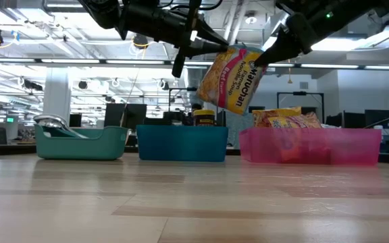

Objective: Pick & Place Food Item
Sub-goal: Put the light blue noodle pack into the pink bin

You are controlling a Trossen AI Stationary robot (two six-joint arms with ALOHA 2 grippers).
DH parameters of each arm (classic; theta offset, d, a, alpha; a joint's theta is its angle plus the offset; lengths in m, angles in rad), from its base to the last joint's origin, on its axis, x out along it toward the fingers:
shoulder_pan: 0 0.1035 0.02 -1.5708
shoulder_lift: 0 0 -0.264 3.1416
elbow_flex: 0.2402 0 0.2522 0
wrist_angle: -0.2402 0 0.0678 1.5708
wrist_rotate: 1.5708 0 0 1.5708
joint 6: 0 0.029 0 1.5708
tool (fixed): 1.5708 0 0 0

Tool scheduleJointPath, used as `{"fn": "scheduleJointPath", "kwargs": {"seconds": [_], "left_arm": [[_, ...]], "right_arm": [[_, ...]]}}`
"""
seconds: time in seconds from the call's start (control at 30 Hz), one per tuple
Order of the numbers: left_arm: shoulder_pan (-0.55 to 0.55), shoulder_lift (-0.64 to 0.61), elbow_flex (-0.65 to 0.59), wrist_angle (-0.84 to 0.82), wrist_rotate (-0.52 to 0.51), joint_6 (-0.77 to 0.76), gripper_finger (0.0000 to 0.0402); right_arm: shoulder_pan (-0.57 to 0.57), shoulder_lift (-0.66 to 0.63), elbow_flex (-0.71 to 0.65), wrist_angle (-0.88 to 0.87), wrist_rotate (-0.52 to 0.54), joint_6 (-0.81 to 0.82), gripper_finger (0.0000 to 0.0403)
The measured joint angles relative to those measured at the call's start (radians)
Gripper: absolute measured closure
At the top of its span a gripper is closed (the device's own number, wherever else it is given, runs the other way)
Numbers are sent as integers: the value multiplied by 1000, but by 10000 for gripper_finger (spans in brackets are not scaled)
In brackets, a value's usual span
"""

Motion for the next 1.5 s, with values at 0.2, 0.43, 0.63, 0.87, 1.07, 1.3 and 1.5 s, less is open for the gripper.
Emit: {"fn": "scheduleJointPath", "kwargs": {"seconds": [0.2, 0.43, 0.63, 0.87, 1.07, 1.3, 1.5], "left_arm": [[0, 0, 0, 1, 0, 29, 318], [0, 0, 0, 0, 0, 85, 254], [2, -8, 0, -6, 21, 87, 197], [2, -70, 2, -39, 53, 146, 167], [0, -107, 2, -68, 53, 154, 163], [-6, -106, 2, -74, 53, 154, 174], [-6, -106, 1, -72, 53, 154, 182]], "right_arm": [[0, 0, 0, 0, 0, 0, 400], [0, 0, 0, -11, 3, 0, 402], [0, 0, 0, -49, 54, 9, 402], [0, -28, 0, -93, 77, 52, 403], [-4, -65, 0, -101, 89, 62, 403], [-34, -84, 0, -190, 184, 143, 403], [-59, -84, 0, -198, 188, 226, 403]]}}
